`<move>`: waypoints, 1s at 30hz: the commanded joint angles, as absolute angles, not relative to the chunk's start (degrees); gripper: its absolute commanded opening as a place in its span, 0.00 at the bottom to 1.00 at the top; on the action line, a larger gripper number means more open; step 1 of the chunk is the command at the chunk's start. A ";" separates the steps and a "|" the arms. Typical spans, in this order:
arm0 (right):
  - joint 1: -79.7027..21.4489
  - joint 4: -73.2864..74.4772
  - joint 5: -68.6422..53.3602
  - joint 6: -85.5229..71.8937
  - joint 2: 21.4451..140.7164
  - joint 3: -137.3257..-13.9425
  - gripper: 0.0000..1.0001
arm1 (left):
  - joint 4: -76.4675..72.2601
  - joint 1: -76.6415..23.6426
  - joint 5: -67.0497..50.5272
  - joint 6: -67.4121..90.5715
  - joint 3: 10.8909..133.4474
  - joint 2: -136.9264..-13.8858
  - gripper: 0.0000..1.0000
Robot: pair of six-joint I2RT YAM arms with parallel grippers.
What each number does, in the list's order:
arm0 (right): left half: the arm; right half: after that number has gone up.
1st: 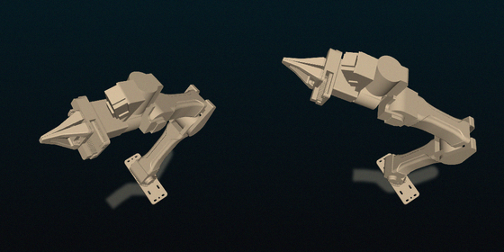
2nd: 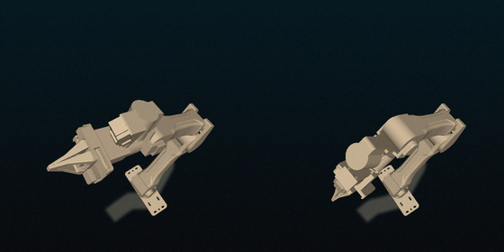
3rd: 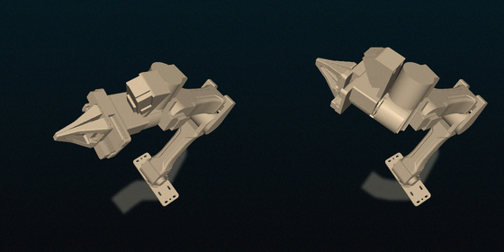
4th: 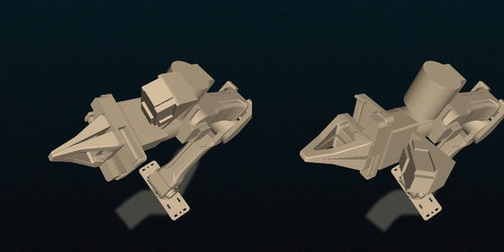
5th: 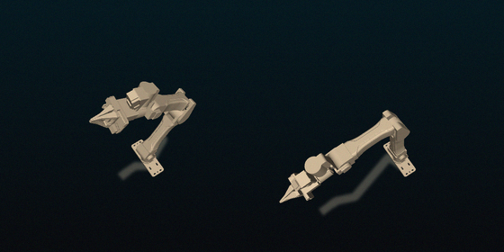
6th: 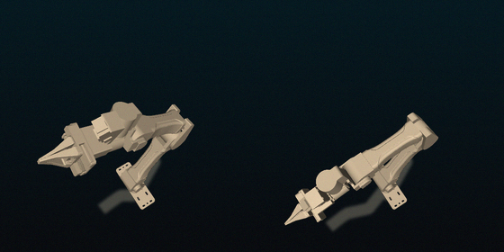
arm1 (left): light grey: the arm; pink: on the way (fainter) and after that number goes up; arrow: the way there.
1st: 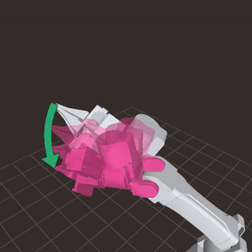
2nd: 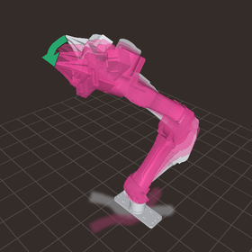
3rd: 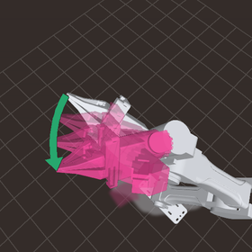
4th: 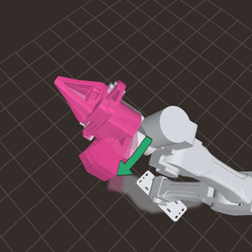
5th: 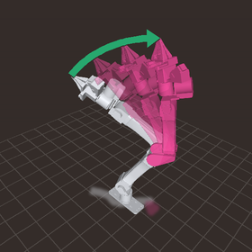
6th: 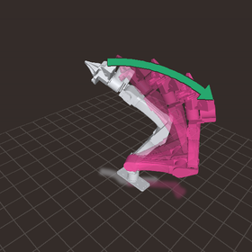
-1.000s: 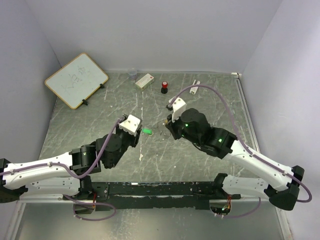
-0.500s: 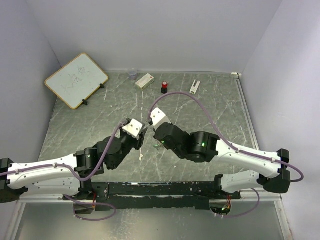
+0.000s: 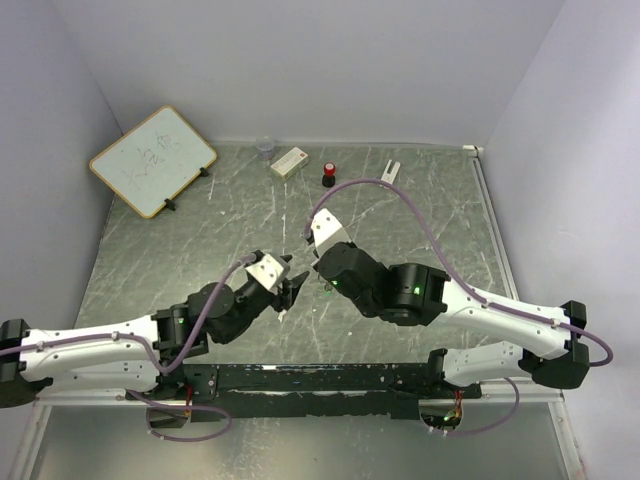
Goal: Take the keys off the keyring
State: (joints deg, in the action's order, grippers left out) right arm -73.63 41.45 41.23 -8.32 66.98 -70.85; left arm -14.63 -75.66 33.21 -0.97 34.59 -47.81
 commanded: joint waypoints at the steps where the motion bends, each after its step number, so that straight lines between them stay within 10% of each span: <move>1: -73.98 39.99 43.22 -7.79 66.50 -72.95 0.00 | -22.60 -76.02 28.28 -3.75 33.86 -51.54 0.61; 30: -75.01 34.01 42.98 -6.15 65.32 -69.63 0.00 | -60.43 -76.03 27.52 -9.78 22.41 -58.93 0.66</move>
